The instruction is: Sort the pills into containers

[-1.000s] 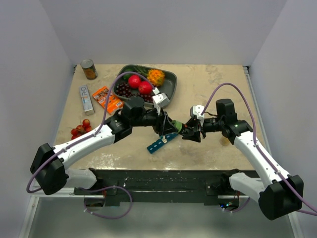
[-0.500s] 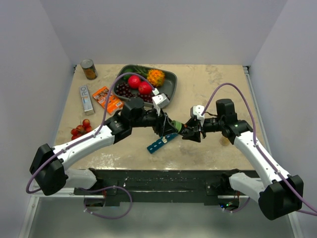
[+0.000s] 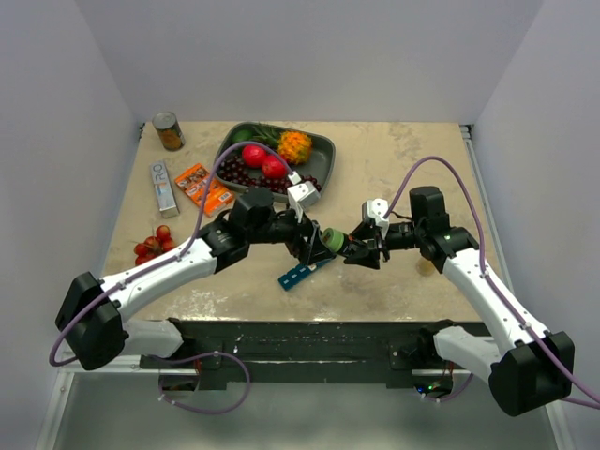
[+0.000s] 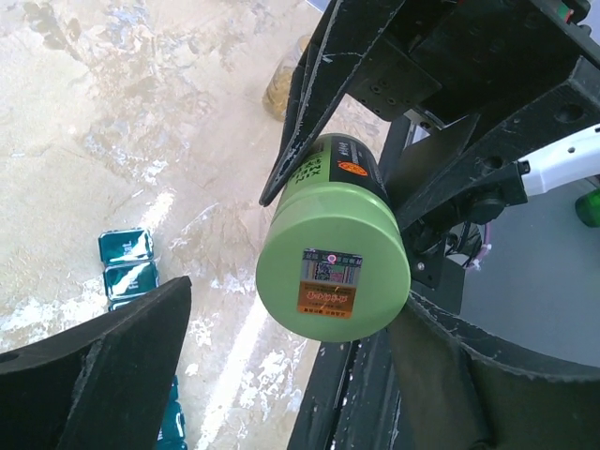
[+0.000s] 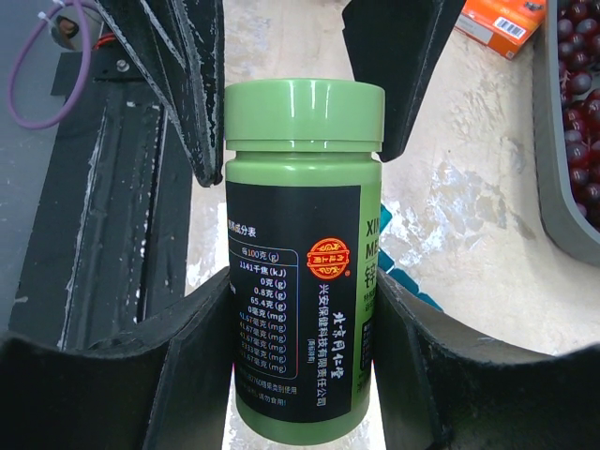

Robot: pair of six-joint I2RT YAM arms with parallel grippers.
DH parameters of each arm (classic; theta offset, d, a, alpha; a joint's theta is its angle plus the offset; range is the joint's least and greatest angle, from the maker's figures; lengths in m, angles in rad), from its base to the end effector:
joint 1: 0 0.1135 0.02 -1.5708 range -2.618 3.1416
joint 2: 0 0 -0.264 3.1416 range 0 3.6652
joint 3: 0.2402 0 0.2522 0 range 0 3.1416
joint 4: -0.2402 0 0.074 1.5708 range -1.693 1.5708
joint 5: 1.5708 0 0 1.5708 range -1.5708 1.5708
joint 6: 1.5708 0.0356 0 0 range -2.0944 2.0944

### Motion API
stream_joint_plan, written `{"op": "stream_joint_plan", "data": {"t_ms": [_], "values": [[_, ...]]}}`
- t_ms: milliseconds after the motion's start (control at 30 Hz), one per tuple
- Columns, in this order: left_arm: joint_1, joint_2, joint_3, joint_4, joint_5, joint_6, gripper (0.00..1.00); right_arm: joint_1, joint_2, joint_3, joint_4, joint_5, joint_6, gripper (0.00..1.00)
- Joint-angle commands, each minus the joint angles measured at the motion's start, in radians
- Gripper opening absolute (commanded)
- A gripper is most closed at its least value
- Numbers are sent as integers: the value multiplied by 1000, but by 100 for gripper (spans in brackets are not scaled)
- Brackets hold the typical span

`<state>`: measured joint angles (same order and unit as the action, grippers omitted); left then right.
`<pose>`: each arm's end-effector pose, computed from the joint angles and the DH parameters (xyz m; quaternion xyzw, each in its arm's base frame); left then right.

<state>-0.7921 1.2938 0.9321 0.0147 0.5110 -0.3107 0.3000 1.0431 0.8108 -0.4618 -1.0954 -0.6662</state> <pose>0.1962 -0.2236 0.3011 0.3298 0.7345 -0.4674 0.3650 0.1900 0.0919 0.2858 -0.5548 0.5819 0.3976 0.4422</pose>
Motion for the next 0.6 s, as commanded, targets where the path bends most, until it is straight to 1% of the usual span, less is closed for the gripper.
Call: {"op": "stream_joint_plan", "data": {"t_ms": [0,300,400,433,567], "values": [[10,-53,-18,22,-28,28,88,7,-17,34,40,-101,-6,0],[10,-142,-70,-13,-29,42,91,5,-17,34,40,-101,-6,0],[11,-162,-75,-13,-34,44,91,7,-17,34,40,-100,-9,0],[11,-166,-75,-45,-34,44,92,5,-15,33,40,-100,-9,0],[11,-209,-79,-38,-38,21,92,7,-17,33,40,-95,-9,0]]}}
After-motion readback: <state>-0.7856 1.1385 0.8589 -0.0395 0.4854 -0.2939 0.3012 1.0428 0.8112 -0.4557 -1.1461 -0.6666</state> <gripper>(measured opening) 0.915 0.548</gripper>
